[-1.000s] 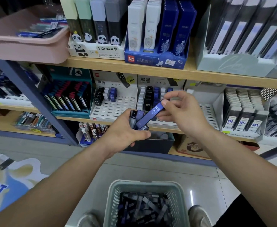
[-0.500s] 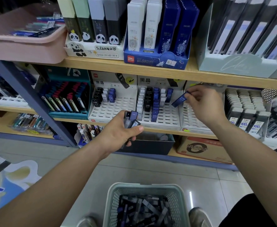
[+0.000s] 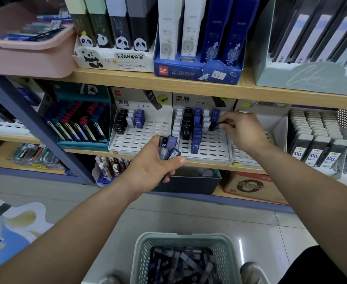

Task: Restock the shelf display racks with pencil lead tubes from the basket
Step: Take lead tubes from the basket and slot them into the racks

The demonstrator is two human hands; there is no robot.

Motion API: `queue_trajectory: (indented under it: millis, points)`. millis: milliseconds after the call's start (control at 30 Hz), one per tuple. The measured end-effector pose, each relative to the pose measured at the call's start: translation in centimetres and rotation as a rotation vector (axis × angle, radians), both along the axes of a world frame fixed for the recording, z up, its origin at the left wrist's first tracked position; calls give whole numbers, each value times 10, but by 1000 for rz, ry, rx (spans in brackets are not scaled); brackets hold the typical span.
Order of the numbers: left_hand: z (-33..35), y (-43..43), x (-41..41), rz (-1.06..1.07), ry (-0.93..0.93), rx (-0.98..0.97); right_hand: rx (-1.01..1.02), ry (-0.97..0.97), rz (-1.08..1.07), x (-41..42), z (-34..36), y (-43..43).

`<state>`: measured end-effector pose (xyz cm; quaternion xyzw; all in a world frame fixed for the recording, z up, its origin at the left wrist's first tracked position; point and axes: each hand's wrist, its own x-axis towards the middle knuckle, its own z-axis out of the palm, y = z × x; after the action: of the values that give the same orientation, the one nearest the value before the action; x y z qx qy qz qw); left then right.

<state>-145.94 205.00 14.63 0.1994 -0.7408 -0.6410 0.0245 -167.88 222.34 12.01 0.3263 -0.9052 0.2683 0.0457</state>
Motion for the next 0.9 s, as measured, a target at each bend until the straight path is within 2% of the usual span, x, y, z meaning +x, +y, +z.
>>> queue_trajectory:
  millis: [167,367,500,633,700,767,867,900]
  points:
    - [1,0,-2,4,4,-17,-8,-27,-1,-12,5,-6]
    - [-1,-1,-4,3,-12,-38,-35,46,-51,-17,-3,-18]
    - [-2,-1,-4,5,-12,-42,3,120,5,-19,-14,-16]
    - [-1,-1,-4,-4,-3,-36,76,78,1,-11,-15,-16]
    - [1,1,-2,-15,9,-12,12,77,-28,6,-2,-13]
    - [2,3,-1,-19,18,3,-118,-48,3,35,18,-10]
    - [5,6,2,-29,22,-2,-300,-590,130,91,47,-14]
    - [6,7,2,-44,27,-4,-305,-685,161,104,52,-16]
